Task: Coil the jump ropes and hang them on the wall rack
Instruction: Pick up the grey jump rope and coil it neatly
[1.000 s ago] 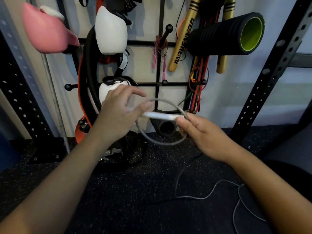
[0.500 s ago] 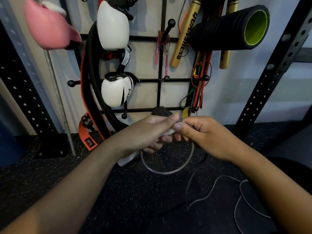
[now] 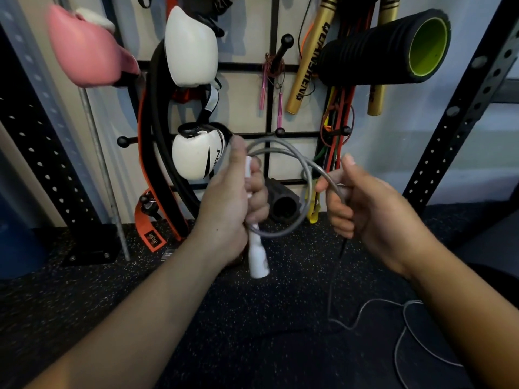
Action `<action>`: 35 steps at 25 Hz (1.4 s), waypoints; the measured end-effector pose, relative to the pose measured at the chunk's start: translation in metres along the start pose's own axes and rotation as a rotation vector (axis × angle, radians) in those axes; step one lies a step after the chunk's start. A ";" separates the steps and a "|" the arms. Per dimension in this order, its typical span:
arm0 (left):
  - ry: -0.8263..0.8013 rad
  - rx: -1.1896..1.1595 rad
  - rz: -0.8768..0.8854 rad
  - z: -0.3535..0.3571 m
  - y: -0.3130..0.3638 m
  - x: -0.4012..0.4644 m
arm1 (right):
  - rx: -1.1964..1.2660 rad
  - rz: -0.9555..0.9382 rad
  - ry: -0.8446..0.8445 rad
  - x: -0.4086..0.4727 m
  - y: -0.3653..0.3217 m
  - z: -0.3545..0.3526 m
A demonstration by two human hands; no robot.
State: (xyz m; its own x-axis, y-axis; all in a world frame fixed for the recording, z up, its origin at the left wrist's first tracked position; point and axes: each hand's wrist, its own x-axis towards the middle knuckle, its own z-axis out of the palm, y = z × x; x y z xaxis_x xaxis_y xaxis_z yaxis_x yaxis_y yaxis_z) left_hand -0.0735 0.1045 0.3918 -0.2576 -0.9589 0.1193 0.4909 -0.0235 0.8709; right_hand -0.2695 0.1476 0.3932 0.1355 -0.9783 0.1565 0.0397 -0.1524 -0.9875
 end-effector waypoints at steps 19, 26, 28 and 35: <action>0.102 0.228 0.169 -0.005 -0.032 -0.009 | -0.245 -0.059 0.197 0.003 0.002 0.024; -0.546 1.208 0.087 -0.027 0.034 0.003 | -0.834 -0.066 -0.248 -0.004 -0.004 0.000; -0.598 1.359 0.023 -0.009 0.028 -0.003 | -0.817 -0.126 -0.274 -0.004 0.001 0.005; -0.574 1.179 -0.177 -0.003 0.033 -0.004 | -0.693 -0.215 -0.159 -0.001 0.009 0.020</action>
State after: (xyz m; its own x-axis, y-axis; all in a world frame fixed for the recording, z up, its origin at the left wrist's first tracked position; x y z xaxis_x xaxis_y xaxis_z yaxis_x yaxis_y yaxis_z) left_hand -0.0541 0.1066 0.4185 -0.6999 -0.7060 -0.1084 -0.5234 0.4036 0.7504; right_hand -0.2497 0.1503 0.3845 0.3389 -0.8929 0.2965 -0.5453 -0.4432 -0.7115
